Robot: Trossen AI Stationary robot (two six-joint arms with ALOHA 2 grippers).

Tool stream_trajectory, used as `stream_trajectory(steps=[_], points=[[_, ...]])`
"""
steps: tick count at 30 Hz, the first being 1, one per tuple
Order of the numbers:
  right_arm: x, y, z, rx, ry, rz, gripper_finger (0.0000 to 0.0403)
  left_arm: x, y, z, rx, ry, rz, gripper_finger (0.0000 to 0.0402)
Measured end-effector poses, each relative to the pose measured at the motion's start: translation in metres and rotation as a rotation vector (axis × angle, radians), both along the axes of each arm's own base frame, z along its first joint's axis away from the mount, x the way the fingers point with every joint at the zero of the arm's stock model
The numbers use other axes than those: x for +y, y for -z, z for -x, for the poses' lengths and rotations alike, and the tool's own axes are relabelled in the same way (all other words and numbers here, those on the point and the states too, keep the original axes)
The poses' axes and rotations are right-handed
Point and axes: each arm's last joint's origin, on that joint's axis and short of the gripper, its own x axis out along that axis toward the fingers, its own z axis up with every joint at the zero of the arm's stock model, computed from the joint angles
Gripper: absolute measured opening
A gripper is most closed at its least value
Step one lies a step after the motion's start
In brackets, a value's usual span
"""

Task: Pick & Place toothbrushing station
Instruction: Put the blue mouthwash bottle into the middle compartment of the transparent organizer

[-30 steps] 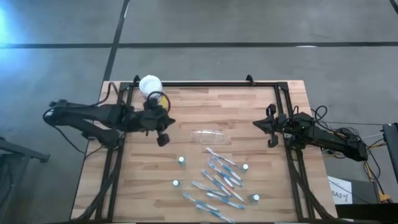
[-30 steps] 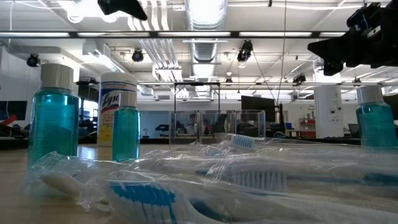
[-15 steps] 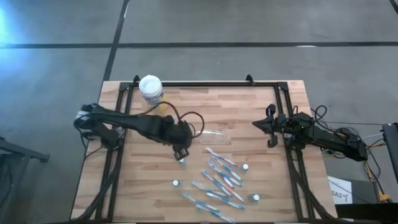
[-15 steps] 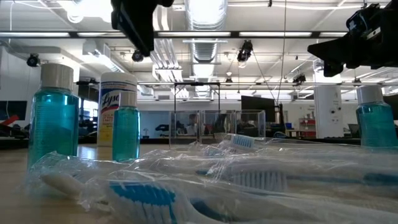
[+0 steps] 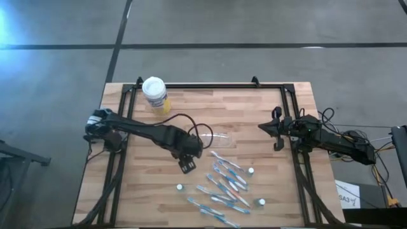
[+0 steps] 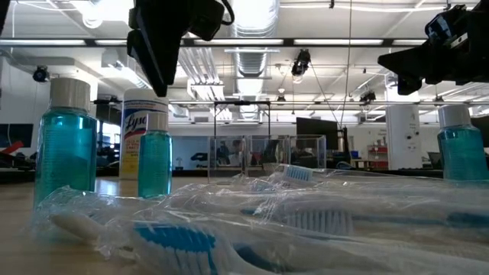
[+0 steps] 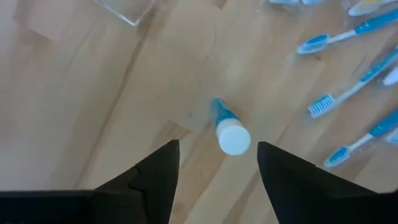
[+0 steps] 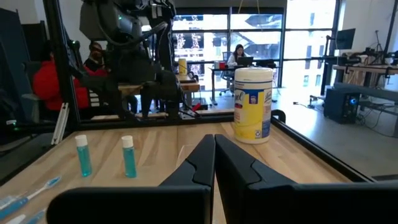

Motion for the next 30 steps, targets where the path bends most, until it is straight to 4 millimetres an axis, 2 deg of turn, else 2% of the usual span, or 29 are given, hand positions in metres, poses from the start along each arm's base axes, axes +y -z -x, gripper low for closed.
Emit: stream_trajectory(steps=[9, 30], points=[[0.000, 0.000, 0.000, 0.000, 0.000, 0.002, 0.0008, -0.003, 0.008, -0.005, 0.004, -0.081, -0.017, 0.0220], [0.000, 0.000, 0.000, -0.001, 0.000, 0.000, 0.0008, -0.017, 0.030, -0.015, 0.059, -0.039, -0.012, 0.0220]])
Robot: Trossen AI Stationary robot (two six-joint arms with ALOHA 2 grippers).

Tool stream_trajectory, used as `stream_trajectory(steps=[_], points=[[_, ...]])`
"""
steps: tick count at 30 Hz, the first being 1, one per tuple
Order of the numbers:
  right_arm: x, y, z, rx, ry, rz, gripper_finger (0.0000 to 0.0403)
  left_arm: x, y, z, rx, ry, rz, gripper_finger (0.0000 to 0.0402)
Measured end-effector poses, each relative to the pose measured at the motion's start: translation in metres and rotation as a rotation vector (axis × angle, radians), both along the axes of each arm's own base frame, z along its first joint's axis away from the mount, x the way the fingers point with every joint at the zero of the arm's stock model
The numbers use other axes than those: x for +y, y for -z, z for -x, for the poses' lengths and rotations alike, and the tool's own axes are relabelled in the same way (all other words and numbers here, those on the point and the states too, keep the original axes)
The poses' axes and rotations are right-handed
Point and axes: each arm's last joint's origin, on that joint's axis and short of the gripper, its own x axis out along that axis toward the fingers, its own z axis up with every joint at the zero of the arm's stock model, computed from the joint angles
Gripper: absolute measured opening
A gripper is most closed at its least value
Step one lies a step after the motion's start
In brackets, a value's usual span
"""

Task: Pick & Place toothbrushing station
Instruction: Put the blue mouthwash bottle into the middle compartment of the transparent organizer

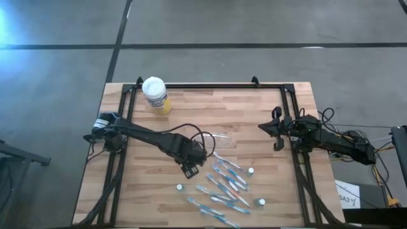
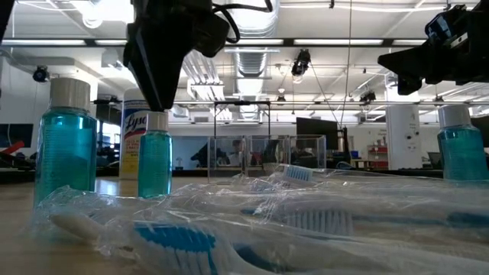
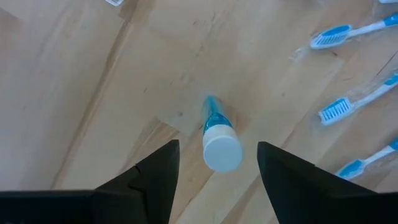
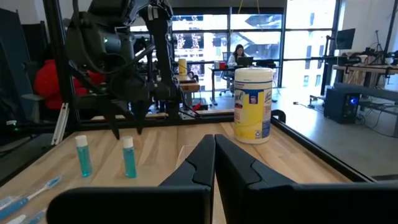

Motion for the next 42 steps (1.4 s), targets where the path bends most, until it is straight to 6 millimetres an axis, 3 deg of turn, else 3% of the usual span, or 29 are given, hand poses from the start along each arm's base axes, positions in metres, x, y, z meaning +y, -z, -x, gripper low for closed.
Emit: stream_trajectory(steps=[42], points=[[0.000, 0.000, 0.000, 0.000, 0.000, 0.000, 0.0008, -0.003, 0.018, -0.001, 0.009, 0.060, -0.012, 0.0206]])
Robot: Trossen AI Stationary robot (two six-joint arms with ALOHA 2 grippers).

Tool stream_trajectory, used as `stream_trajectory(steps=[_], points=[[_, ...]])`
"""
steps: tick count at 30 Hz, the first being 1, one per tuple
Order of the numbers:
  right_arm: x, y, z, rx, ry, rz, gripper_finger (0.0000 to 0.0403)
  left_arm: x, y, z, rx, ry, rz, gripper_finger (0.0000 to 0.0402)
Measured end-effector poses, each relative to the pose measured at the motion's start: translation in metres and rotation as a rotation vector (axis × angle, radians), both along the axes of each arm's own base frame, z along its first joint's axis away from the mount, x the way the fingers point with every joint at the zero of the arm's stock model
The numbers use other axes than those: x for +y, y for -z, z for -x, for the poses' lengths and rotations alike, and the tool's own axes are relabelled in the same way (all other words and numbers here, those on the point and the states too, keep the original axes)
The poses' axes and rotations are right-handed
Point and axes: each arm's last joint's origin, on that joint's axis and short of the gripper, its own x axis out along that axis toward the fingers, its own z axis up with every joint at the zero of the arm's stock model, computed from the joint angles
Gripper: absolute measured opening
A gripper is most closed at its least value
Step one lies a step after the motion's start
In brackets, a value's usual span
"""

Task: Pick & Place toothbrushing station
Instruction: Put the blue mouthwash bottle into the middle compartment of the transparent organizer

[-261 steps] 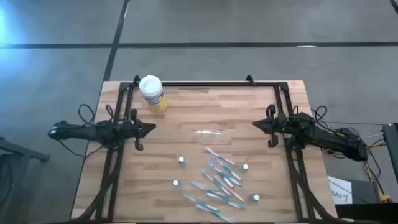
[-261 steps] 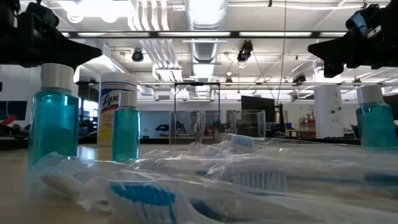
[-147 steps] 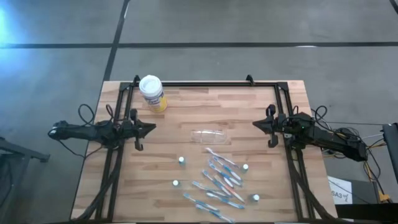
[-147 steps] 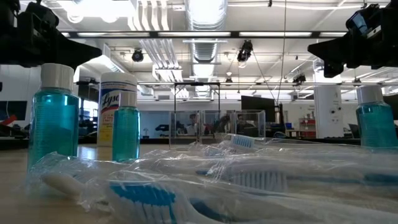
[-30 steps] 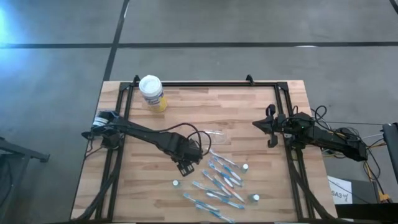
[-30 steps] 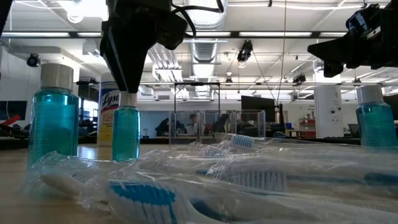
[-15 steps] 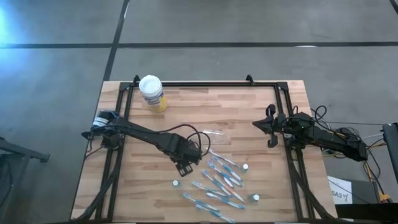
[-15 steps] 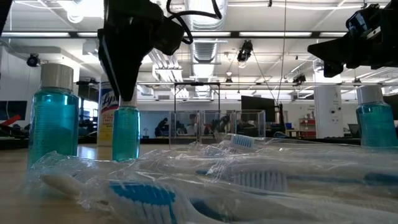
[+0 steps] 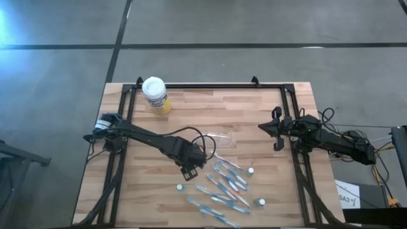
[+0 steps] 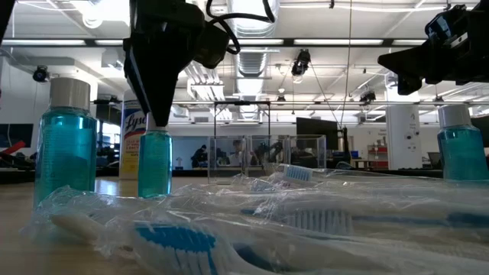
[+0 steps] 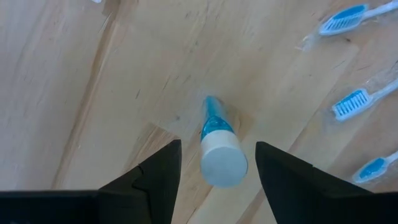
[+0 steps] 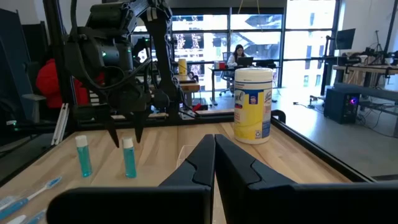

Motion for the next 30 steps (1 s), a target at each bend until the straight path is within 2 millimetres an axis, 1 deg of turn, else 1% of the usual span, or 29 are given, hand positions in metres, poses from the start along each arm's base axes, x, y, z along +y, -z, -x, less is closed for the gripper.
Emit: stream_trajectory(steps=[4, 11, 19, 21, 23, 26, 30], points=[[0.000, 0.000, 0.000, 0.000, 0.000, 0.000, 0.0008, 0.000, 0.000, 0.000, -0.001, 0.000, -0.004, 0.0174], [0.000, 0.000, 0.000, 0.000, 0.000, 0.000, 0.0008, 0.000, 0.000, 0.000, -0.002, 0.020, -0.011, 0.0100], [0.000, 0.000, 0.000, 0.000, 0.000, 0.000, 0.0008, 0.000, 0.000, 0.001, 0.005, 0.065, -0.019, 0.0097], [0.000, 0.000, 0.000, 0.000, 0.000, 0.000, 0.0008, 0.000, -0.003, 0.000, 0.002, 0.079, -0.020, 0.0097], [0.000, 0.000, 0.000, 0.000, 0.000, 0.000, 0.0008, 0.000, -0.010, -0.001, -0.012, 0.094, -0.020, 0.0097], [0.000, 0.000, 0.000, 0.000, 0.000, 0.000, 0.0008, 0.000, -0.025, -0.002, -0.064, 0.134, -0.021, 0.0097], [0.000, 0.000, 0.000, 0.000, 0.000, 0.000, 0.0008, 0.004, -0.048, 0.005, -0.137, 0.166, -0.041, 0.0097]])
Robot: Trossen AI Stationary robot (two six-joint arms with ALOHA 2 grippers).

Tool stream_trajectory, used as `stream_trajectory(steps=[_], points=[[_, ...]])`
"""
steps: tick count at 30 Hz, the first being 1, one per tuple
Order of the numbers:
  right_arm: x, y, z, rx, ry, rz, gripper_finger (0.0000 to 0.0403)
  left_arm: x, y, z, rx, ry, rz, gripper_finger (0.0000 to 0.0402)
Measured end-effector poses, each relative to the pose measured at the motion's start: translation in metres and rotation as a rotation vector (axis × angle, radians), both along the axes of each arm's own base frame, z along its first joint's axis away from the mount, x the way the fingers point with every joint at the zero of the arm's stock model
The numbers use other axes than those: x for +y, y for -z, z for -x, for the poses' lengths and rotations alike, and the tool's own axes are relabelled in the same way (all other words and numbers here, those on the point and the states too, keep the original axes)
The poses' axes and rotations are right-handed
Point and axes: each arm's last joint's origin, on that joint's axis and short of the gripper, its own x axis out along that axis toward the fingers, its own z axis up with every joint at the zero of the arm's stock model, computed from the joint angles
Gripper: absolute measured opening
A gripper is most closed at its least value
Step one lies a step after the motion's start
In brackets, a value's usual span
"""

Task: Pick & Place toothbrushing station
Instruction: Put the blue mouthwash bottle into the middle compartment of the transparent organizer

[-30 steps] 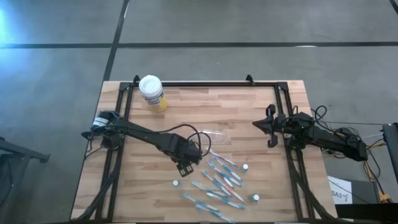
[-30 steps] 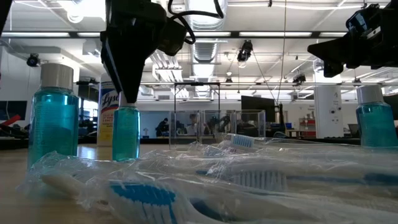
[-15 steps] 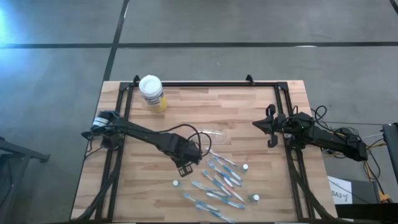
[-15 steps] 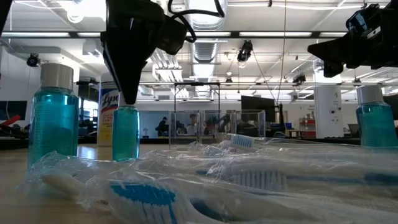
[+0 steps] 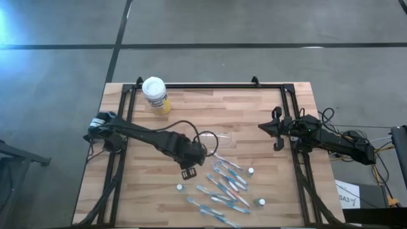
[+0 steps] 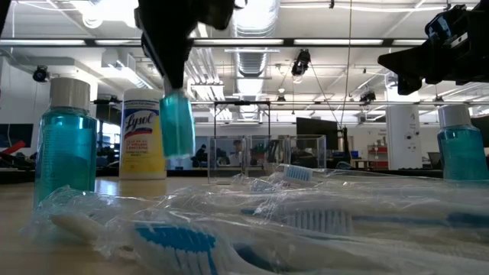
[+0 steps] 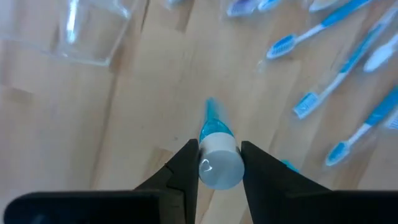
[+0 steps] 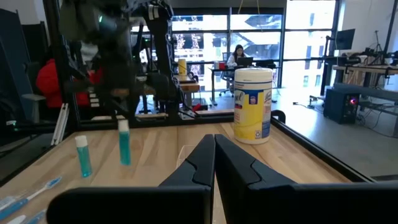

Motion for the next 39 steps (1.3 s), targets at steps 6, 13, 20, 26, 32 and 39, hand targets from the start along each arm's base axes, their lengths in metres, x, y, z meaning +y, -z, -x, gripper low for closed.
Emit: stream_trajectory(steps=[6, 13, 20, 26, 32, 39], points=[[0.000, -0.001, 0.000, -0.013, 0.002, 0.007, 0.0008, 0.011, -0.041, 0.027, -0.124, 0.012, -0.050, 0.0097], [0.000, -0.002, 0.000, -0.022, 0.006, 0.009, 0.0008, 0.025, -0.079, 0.074, -0.253, -0.007, -0.117, 0.0097], [0.000, -0.002, 0.000, -0.025, 0.010, 0.009, 0.0008, 0.043, -0.076, 0.132, -0.388, -0.054, -0.136, 0.0097], [-0.001, -0.003, 0.001, -0.029, 0.054, 0.010, 0.0008, 0.052, -0.049, 0.168, -0.542, -0.073, -0.094, 0.0097], [-0.001, -0.003, 0.001, -0.029, 0.054, 0.012, 0.0008, 0.056, -0.009, 0.187, -0.699, -0.115, -0.039, 0.0097], [-0.001, -0.003, 0.001, -0.028, 0.054, 0.009, 0.0008, 0.058, 0.033, 0.194, -0.786, -0.153, 0.017, 0.0097]])
